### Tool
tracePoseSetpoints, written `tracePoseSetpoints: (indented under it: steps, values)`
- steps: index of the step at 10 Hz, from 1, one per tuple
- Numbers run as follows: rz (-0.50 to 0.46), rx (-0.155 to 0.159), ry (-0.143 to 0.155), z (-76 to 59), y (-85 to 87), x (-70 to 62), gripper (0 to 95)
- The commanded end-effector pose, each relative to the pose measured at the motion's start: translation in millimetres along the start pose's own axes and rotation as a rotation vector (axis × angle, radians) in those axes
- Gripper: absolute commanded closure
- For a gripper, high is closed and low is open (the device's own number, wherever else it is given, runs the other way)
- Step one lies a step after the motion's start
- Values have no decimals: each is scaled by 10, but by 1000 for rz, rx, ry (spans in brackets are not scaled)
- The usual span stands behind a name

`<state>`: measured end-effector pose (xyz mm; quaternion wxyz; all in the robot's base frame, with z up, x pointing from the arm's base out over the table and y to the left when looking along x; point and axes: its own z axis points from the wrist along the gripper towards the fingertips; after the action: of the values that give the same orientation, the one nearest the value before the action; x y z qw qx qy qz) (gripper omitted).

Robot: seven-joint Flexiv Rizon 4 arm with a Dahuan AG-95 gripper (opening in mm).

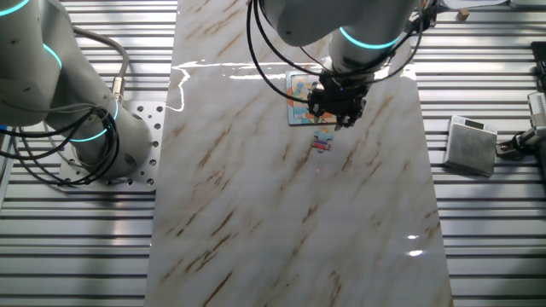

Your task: Assemble one piece of a puzzle

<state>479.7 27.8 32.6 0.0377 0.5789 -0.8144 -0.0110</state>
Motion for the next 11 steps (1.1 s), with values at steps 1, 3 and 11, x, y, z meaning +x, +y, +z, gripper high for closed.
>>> tracePoseSetpoints:
  steps: [1, 3, 11]
  values:
    - [-21, 2, 0, 41, -9, 70, 380]
    - [-16, 8, -9, 95, 26, 93, 380]
    - [-7, 44, -35, 210, 14, 132, 380]
